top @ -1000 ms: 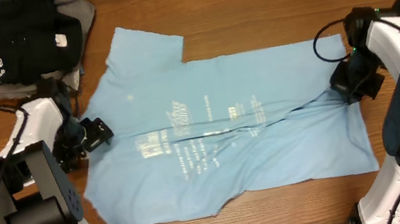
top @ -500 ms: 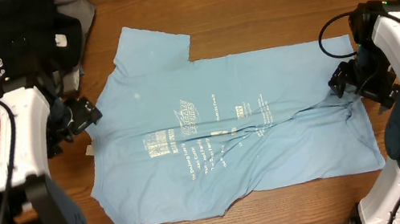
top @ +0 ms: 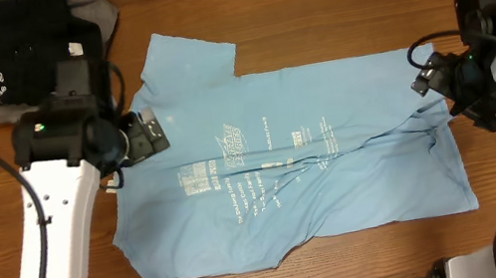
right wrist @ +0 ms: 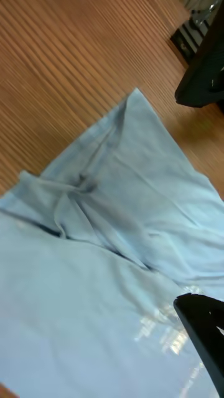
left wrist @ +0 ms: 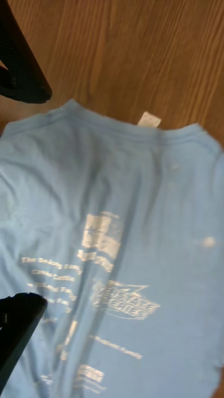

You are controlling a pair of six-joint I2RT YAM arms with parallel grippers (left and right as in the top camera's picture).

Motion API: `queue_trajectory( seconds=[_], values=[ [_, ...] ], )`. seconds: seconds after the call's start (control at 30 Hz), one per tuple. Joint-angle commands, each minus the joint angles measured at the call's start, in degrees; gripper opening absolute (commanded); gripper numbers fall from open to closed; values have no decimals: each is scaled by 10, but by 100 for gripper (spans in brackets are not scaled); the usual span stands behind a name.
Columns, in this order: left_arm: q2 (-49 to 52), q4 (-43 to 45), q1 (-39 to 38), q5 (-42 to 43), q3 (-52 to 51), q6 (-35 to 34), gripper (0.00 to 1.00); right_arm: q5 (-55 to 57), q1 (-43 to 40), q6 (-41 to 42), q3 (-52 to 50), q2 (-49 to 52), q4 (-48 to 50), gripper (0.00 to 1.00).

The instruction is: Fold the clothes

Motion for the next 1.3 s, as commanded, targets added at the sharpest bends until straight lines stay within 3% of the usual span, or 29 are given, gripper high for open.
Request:
queue_trajectory(
  seconds=[0.0, 0.37, 0.73, 0.9, 1.27],
  values=[
    [5, -12, -31, 21, -33, 2, 100, -11, 24, 0, 9, -4, -7, 100],
    [5, 31, -189, 69, -173, -9, 100, -32, 75, 1, -27, -3, 64, 100],
    [20, 68, -385, 76, -209, -85, 100, -31, 64, 0, -27, -3, 145, 100],
    [49, 81, -418, 76, -236, -110, 100, -31, 42, 0, -27, -3, 154, 100],
    [123, 138, -429, 128, -285, -92, 100, -32, 7, -15, -27, 0, 154, 100]
  ],
)
